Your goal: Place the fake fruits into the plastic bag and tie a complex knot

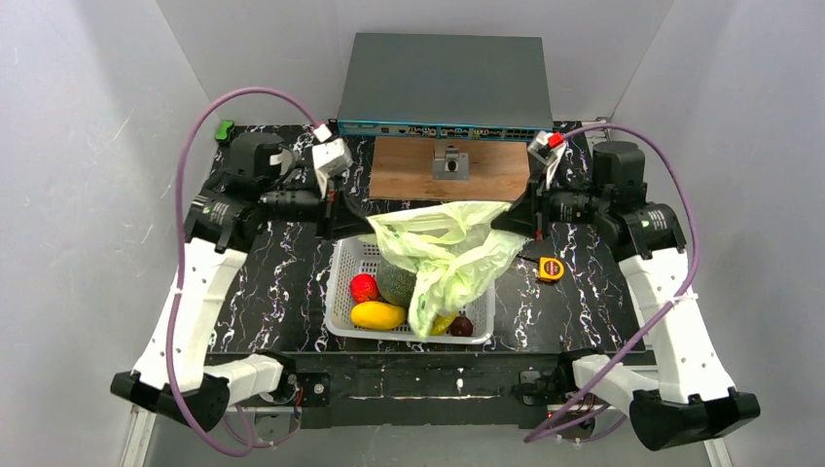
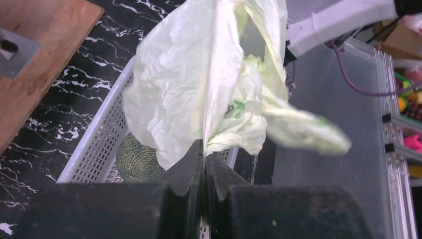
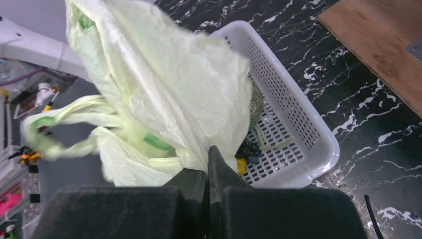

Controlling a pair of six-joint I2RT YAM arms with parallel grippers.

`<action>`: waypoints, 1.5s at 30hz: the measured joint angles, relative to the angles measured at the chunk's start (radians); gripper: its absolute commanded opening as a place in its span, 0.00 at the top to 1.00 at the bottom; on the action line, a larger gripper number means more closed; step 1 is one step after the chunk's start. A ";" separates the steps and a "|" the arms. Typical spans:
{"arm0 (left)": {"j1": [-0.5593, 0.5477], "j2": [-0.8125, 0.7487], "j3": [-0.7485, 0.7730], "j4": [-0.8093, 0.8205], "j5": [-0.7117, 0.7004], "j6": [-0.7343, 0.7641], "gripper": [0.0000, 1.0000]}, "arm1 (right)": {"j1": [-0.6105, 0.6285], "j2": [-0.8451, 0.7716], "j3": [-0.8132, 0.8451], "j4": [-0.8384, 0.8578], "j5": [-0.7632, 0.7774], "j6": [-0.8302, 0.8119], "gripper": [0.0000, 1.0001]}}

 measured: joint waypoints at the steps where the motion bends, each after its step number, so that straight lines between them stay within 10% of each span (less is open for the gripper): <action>1: 0.031 -0.010 0.016 -0.043 0.022 0.054 1.00 | -0.023 0.010 0.007 -0.003 -0.021 -0.002 0.99; 2: 0.046 -0.019 0.027 -0.084 0.038 0.108 0.91 | -0.046 0.027 0.021 -0.009 -0.061 -0.006 0.99; 4: 0.078 -0.039 0.030 -0.168 0.051 0.212 0.43 | -0.076 0.060 0.043 -0.015 -0.119 -0.005 0.99; 7: 0.125 -0.063 0.011 -0.240 0.026 0.274 0.13 | -0.112 0.074 0.039 -0.002 -0.124 0.028 0.99; 25: -0.370 0.028 0.047 0.084 -0.349 0.238 0.02 | 0.092 0.061 -0.033 0.147 -0.113 0.201 0.99; 27: -0.414 0.086 0.047 0.132 -0.415 0.209 0.21 | 0.126 0.055 -0.033 0.156 -0.111 0.201 0.99; 31: -0.454 0.187 0.042 0.169 -0.517 0.188 1.00 | 0.168 0.033 -0.026 0.145 -0.113 0.182 0.81; 34: -0.455 0.193 0.011 0.166 -0.541 0.229 1.00 | 0.167 0.013 0.017 0.077 -0.098 0.144 0.22; 36: -0.451 0.136 -0.055 0.185 -0.537 0.267 1.00 | 0.143 0.000 0.054 0.024 -0.086 0.133 0.05; 45: -0.491 -0.232 -0.258 0.253 -0.459 0.613 1.00 | -0.113 0.180 0.353 -0.116 -0.174 0.172 0.02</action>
